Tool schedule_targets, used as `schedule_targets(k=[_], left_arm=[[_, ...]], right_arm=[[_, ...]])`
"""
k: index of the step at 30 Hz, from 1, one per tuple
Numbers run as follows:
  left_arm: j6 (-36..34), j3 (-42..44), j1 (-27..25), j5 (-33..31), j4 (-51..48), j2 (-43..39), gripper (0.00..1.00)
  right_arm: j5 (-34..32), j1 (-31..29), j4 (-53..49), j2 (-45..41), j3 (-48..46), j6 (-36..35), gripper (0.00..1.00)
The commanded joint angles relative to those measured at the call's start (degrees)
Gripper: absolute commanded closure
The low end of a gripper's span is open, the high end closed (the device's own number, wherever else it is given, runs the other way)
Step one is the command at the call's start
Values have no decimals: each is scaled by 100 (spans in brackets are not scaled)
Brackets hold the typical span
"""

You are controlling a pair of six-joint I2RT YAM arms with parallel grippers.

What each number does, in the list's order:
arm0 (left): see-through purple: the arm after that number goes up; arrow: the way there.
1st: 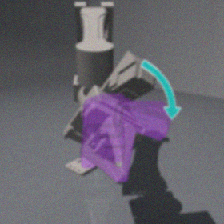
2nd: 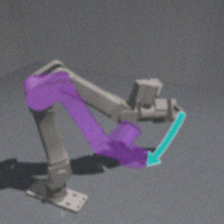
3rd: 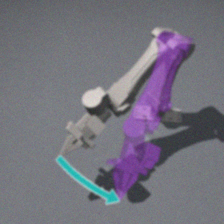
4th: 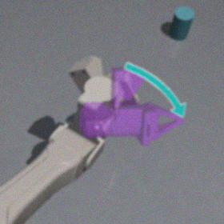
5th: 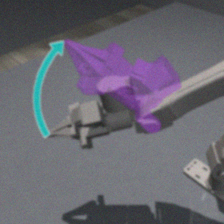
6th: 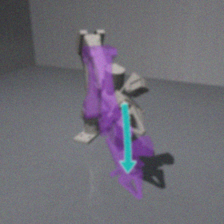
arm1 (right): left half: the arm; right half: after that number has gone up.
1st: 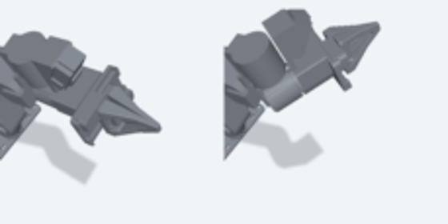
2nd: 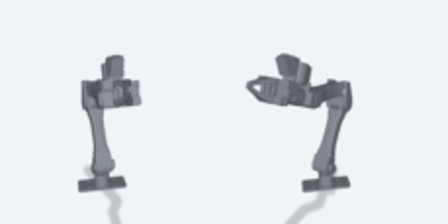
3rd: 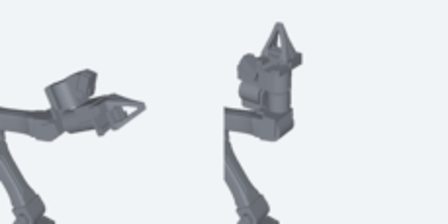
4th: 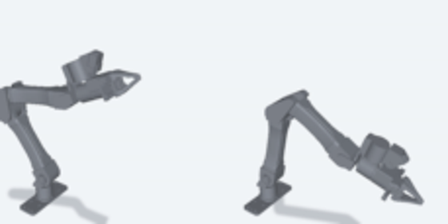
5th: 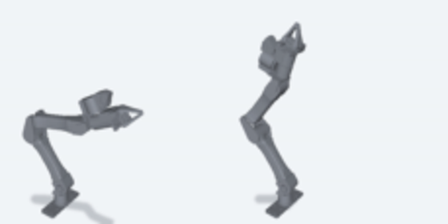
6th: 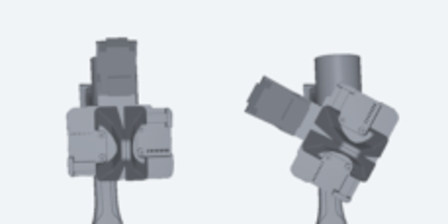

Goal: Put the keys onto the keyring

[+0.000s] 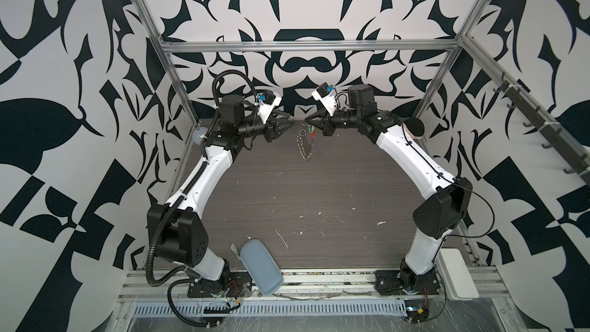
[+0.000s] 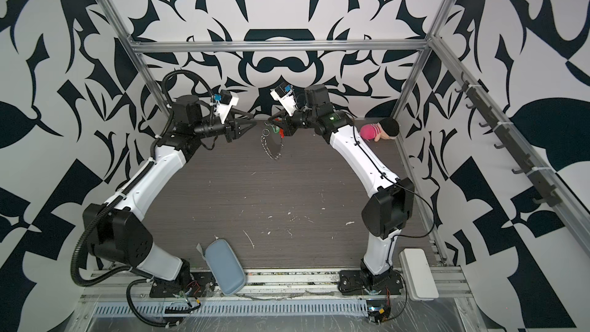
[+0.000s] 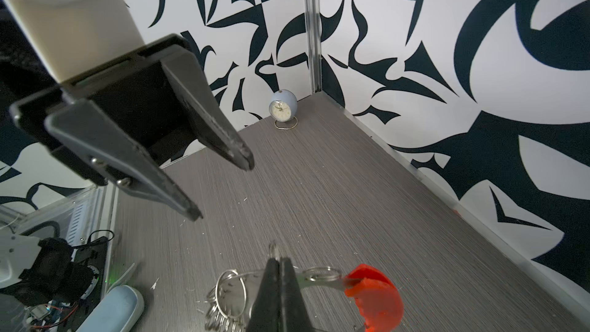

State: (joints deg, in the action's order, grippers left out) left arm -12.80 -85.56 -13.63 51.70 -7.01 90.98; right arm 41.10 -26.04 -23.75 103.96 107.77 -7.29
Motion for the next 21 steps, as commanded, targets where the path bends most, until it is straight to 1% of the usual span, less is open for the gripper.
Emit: schedule_targets(k=[1, 5, 14, 21], left_arm=[[-762, -419, 141, 899, -1484, 269, 64], [-692, -683, 110, 1182, -1523, 455, 66], [-627, -1098, -23, 1364, -1628, 813, 67], [-548, -1179, -68, 1430, -1646, 957, 77]], right_arm=[[380, -43, 254, -211, 32, -48, 100], [493, -56, 257, -252, -12, -46, 100], [603, -136, 196, -239, 30, -47, 100], [611, -180, 147, -219, 104, -53, 100]])
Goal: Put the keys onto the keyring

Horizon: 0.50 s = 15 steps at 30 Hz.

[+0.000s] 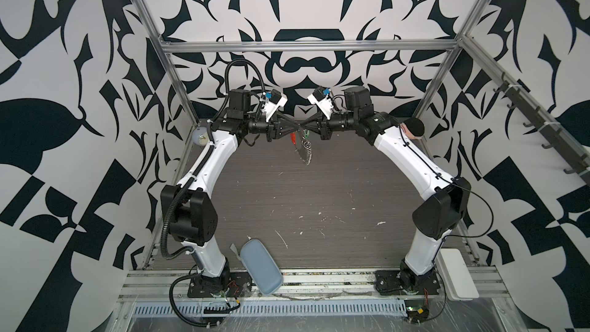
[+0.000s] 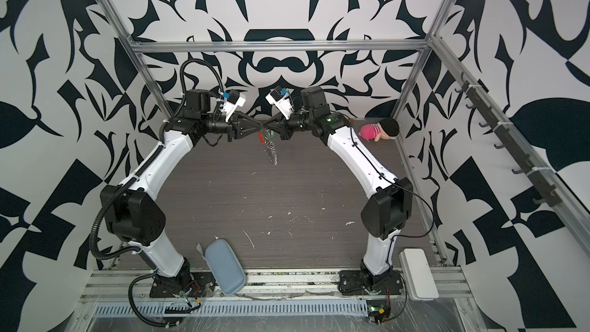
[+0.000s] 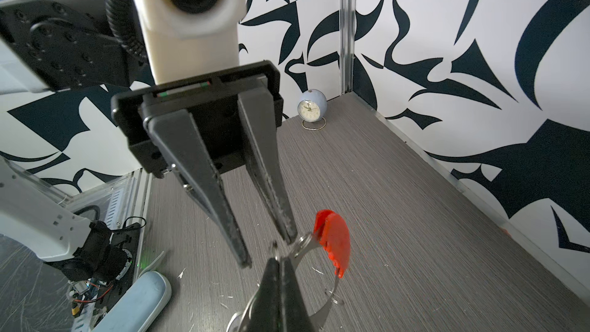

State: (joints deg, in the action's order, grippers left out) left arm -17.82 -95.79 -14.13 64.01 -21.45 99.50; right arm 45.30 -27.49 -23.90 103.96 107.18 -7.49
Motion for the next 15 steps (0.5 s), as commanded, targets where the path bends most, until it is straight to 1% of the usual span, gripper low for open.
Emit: schedule_targets(k=[1, 6, 9, 15], left_arm=[[-49, -140, -16, 200, -210, 104, 79], [-54, -196, -19, 191, -218, 134, 88], [-50, -236, -13, 222, -228, 185, 99], [-46, -231, -21, 265, -221, 201, 100]], right_arm=[[201, -37, 141, -207, 198, -42, 100], [208, -73, 39, -153, 305, -62, 100], [216, -99, -4, -131, 363, -81, 100], [182, -130, -97, -113, 405, -132, 100]])
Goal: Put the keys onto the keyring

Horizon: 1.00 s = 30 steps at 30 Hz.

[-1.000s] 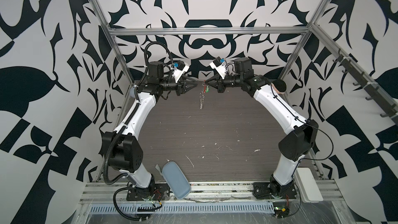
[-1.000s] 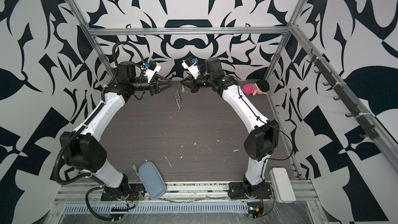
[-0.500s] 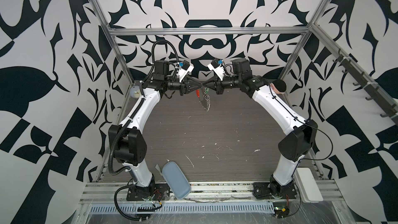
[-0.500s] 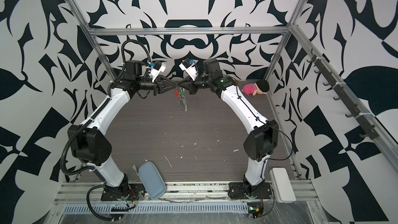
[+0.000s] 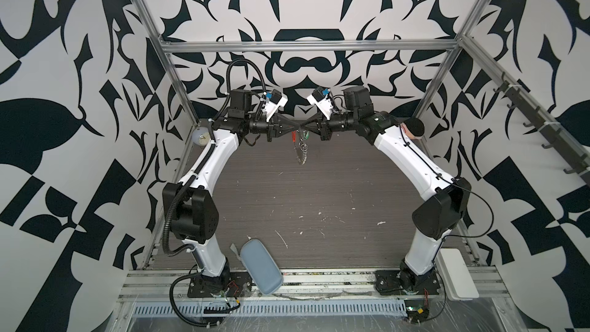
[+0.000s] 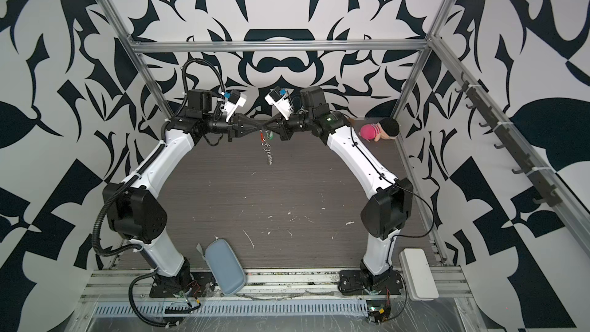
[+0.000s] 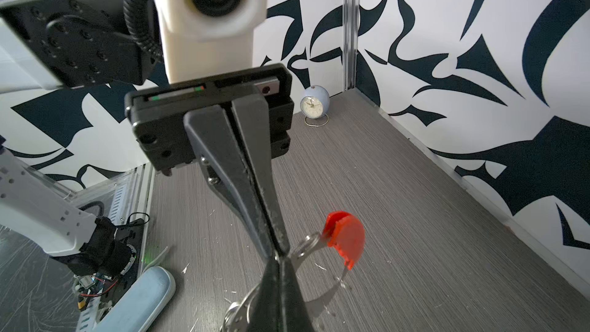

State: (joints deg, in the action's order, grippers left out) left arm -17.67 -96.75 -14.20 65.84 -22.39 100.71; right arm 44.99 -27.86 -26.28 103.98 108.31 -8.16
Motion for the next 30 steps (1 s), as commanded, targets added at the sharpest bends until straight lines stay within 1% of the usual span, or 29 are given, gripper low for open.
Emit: schedule_targets(k=[1, 3, 4, 5, 7, 8, 9, 10, 12, 13, 14, 17, 19, 21, 23, 25, 27, 28, 30], left_arm=[[-61, -118, -21, 131, -134, 88, 100], [34, -35, -31, 164, 29, 32, 100], [268, 106, -27, 68, 354, -29, 100], [577, 268, -28, -2, 750, -96, 100], [1454, 717, -25, -208, 1864, -287, 100], [1727, 901, -27, -334, 2186, -380, 100], [1973, 1068, -25, -416, 2585, -442, 100], [2244, 1190, -24, -446, 2912, -484, 100], [2518, 1309, -31, -543, 3170, -521, 100], [2578, 1335, -29, -567, 3204, -530, 100], [2641, 1366, -31, -636, 3231, -542, 100], [3009, 1486, -31, -903, 3511, -597, 100], [3284, 1527, -30, -1109, 3660, -645, 100], [3306, 1556, -61, -1417, 3662, -728, 100], [3326, 1657, -116, -1775, 3795, -828, 100], [3473, 1851, -194, -1993, 4221, -932, 100], [3728, 2006, -214, -2056, 4651, -976, 100], [3905, 2051, -208, -2044, 4829, -977, 100], [4105, 2050, -212, -2010, 4989, -965, 100]], right_arm=[[196, -95, 176, -128, 275, -50, 100], [-18, -96, 378, -191, 211, 179, 100], [-151, -89, 477, -246, 161, 310, 100], [-194, -53, 643, -312, 75, 447, 100], [-287, 61, 1331, -533, -333, 937, 100], [-282, 107, 1627, -636, -514, 1098, 98], [-288, 146, 1891, -737, -701, 1242, 91], [-289, 201, 2121, -818, -836, 1412, 91], [-297, 299, 2319, -896, -945, 1652, 92], [-336, 344, 2382, -920, -987, 1726, 87], [-349, 374, 2406, -940, -1013, 1770, 87], [-469, 477, 2395, -967, -1104, 1940, 87], [-492, 534, 2448, -958, -1191, 2110, 89], [-694, 561, 2418, -924, -1216, 2313, 89], [-686, 571, 2541, -865, -1276, 2603, 84], [-350, 556, 2893, -774, -1367, 2826, 75], [-77, 519, 3221, -688, -1427, 3001, 69], [-47, 501, 3266, -647, -1427, 3005, 66], [90, 483, 3398, -581, -1420, 3015, 60]])
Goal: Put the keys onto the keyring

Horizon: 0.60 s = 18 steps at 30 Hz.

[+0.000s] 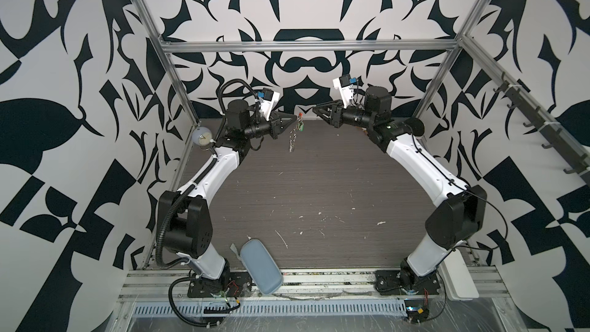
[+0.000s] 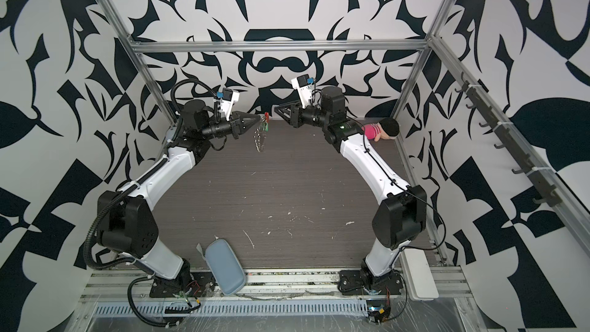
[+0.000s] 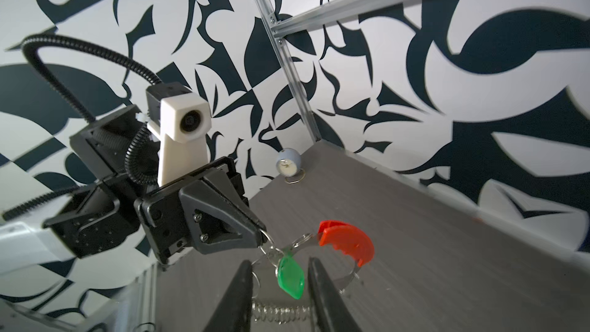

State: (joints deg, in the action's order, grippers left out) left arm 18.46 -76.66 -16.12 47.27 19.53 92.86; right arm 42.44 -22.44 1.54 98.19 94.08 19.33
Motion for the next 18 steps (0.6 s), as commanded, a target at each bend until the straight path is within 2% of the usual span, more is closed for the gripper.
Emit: schedule_targets(k=[1, 7, 18], left_arm=[[529, 40, -30, -154, 811, -180, 100], [832, -17, -25, -179, 992, -193, 100], [1206, -2, -29, -214, 1379, -203, 100]], right_arm=[[459, -74, 709, 51, 30, 330, 57], [893, -177, 896, 362, 233, 547, 57], [724, -296, 1160, 283, -5, 425, 69]])
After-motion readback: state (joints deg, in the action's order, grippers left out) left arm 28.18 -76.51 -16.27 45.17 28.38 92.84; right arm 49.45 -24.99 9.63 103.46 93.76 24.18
